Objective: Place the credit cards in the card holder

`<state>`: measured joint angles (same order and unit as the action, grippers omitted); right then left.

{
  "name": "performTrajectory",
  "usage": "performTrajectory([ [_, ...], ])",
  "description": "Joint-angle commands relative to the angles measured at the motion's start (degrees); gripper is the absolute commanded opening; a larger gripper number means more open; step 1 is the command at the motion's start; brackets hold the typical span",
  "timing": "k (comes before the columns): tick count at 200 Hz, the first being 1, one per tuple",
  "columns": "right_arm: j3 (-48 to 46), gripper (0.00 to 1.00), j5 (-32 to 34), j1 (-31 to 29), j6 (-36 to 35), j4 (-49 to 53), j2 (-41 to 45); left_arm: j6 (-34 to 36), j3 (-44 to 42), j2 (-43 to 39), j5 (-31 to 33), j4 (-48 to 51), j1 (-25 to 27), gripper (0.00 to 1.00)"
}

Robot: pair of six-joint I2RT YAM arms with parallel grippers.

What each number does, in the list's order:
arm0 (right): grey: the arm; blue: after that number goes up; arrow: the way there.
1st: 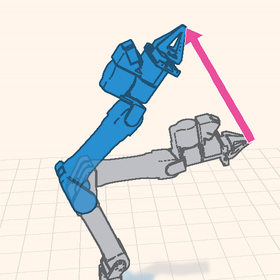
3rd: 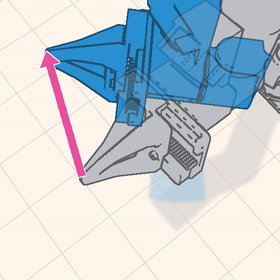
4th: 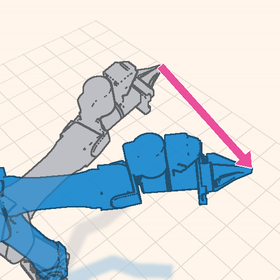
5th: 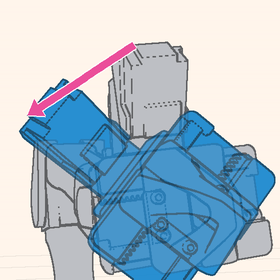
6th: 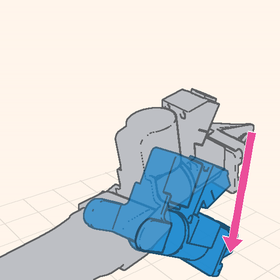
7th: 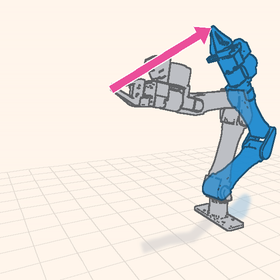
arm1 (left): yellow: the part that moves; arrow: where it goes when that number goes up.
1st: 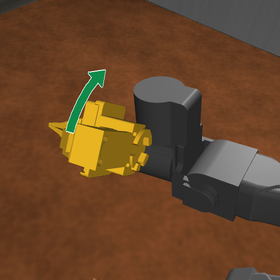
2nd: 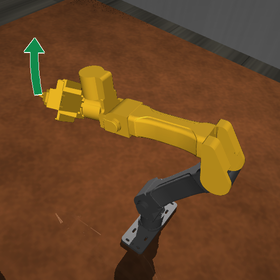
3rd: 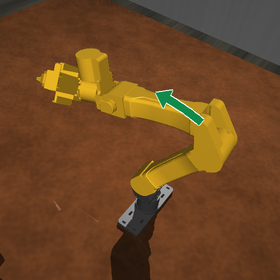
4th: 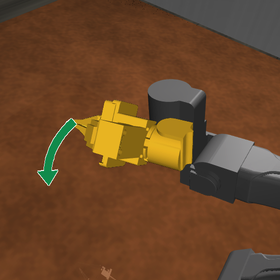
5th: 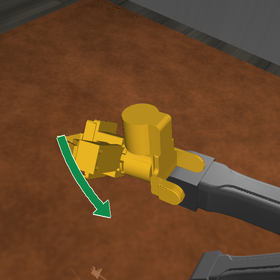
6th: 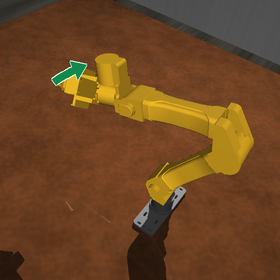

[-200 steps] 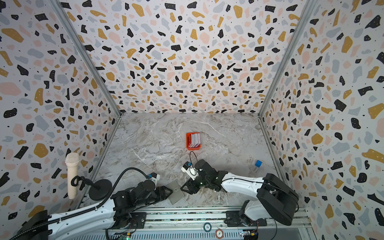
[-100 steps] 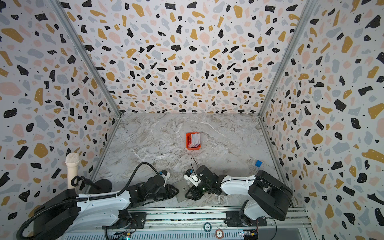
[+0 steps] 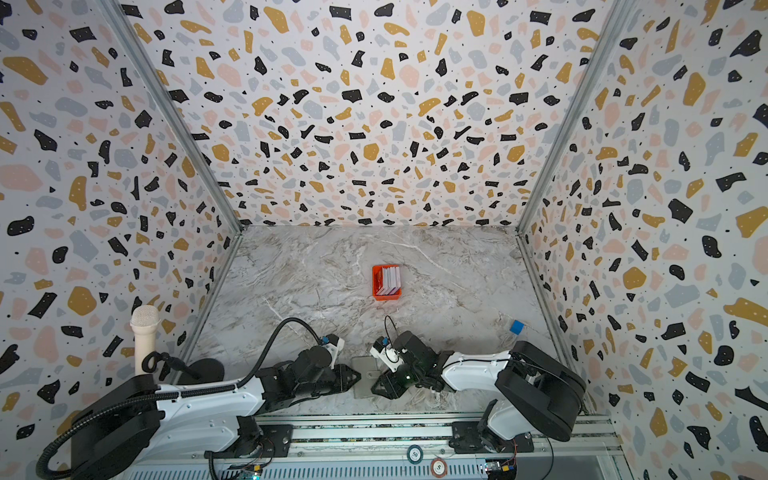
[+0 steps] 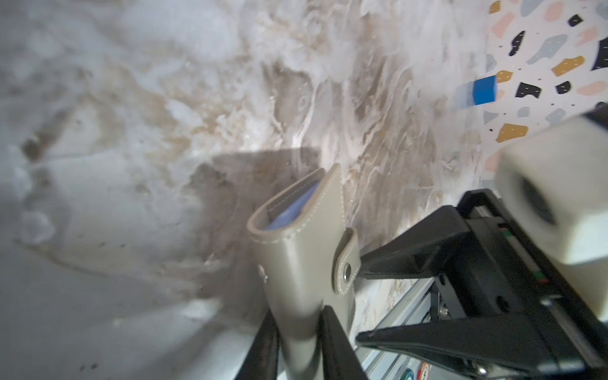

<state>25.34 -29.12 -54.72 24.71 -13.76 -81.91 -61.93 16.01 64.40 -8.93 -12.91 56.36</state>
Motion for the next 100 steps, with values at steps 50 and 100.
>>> performTrajectory([
  [50, 3.1, 0.4, 1.5, -0.2, 0.6, -3.2, -1.3, 0.9, 1.4, -1.3, -1.4, -8.5, -0.4, 0.18],
  [100, 5.1, 0.41, 3.6, 0.1, 1.0, -1.9, -0.3, 1.8, 1.9, -0.4, -1.4, -9.2, -1.0, 0.0],
])
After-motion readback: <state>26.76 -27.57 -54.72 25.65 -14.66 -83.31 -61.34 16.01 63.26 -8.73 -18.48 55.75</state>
